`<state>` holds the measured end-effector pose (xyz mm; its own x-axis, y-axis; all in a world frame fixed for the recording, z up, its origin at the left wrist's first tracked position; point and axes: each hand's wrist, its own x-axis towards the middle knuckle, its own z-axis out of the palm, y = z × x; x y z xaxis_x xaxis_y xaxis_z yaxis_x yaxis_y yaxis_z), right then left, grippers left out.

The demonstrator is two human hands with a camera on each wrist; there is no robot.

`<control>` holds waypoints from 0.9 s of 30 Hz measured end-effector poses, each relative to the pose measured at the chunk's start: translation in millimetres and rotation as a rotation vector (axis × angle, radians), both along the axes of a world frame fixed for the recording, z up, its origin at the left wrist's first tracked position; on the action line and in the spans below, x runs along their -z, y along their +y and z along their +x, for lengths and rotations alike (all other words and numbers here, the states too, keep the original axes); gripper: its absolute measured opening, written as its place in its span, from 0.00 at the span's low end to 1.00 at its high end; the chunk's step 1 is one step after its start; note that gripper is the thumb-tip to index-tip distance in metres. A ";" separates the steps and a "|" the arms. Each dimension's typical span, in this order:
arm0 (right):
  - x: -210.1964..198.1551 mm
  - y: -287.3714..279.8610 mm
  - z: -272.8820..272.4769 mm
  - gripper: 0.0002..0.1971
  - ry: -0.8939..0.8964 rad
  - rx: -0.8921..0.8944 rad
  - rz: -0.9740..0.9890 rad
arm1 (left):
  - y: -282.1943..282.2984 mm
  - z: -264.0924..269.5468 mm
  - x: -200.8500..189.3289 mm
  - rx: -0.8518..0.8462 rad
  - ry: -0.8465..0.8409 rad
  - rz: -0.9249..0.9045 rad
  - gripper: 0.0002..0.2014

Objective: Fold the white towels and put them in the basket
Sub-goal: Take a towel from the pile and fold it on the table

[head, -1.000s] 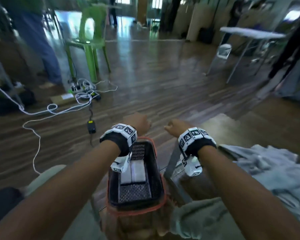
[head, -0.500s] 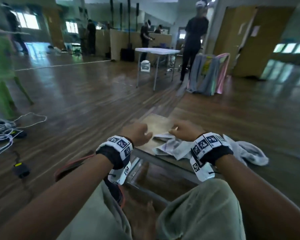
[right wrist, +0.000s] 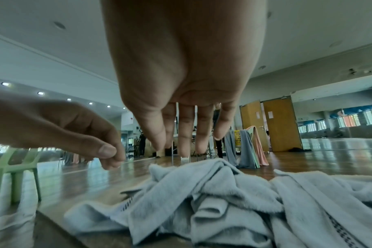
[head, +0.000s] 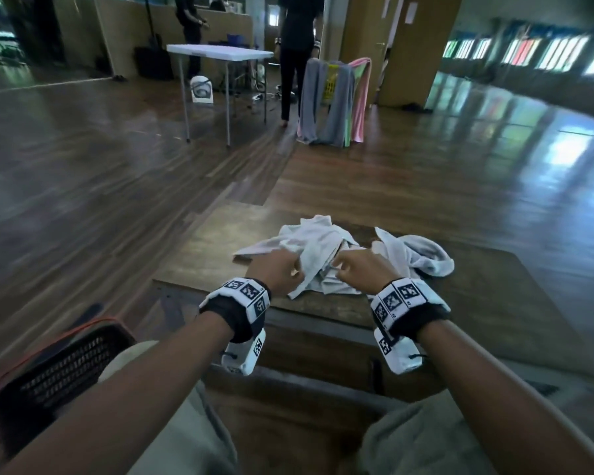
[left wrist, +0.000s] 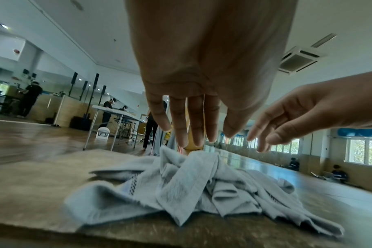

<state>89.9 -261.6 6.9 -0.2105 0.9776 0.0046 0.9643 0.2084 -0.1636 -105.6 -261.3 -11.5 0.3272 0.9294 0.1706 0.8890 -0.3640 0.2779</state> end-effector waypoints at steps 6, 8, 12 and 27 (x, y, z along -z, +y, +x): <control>45.1 27.7 -12.2 0.15 -0.069 -0.180 0.099 | 38.2 2.4 62.4 -0.074 0.149 -0.069 0.15; 60.3 34.2 -21.0 0.17 -0.131 -0.250 0.117 | 46.9 -4.2 80.9 -0.096 0.184 -0.095 0.15; 89.1 49.6 -34.2 0.21 -0.329 -0.341 0.146 | 56.7 -9.7 106.2 -0.102 0.187 -0.108 0.17; 98.3 69.9 -33.9 0.07 -0.149 -0.234 0.304 | 58.2 -7.5 93.0 -0.040 -0.033 0.187 0.14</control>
